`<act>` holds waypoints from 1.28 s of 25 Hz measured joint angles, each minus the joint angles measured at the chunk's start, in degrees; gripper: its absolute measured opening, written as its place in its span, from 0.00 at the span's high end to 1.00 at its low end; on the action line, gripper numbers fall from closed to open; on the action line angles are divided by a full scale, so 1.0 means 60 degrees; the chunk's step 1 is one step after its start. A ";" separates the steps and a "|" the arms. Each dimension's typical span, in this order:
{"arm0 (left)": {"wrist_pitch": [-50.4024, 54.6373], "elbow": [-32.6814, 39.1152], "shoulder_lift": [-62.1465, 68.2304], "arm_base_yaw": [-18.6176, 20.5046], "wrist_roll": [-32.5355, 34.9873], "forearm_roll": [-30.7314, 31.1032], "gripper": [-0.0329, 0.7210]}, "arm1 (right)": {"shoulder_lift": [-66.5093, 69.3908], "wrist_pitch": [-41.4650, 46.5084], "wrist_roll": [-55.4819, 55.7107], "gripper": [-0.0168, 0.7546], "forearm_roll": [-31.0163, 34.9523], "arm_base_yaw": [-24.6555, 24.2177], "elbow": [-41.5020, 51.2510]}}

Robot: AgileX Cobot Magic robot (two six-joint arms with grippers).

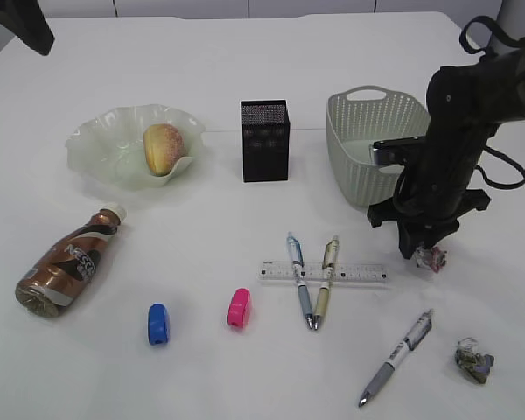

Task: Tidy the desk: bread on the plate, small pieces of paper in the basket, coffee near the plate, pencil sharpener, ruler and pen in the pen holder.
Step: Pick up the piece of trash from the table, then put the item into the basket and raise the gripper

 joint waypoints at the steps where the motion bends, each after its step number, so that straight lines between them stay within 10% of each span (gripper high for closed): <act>1: 0.0000 0.0000 0.0000 0.0000 0.0000 0.0000 0.30 | 0.0000 0.0018 0.0000 0.74 0.0000 0.0000 -0.0016; 32: 0.0000 0.0000 0.0000 0.0000 0.0000 0.0000 0.30 | -0.0080 0.2593 0.0349 0.74 0.0731 0.0000 -0.3686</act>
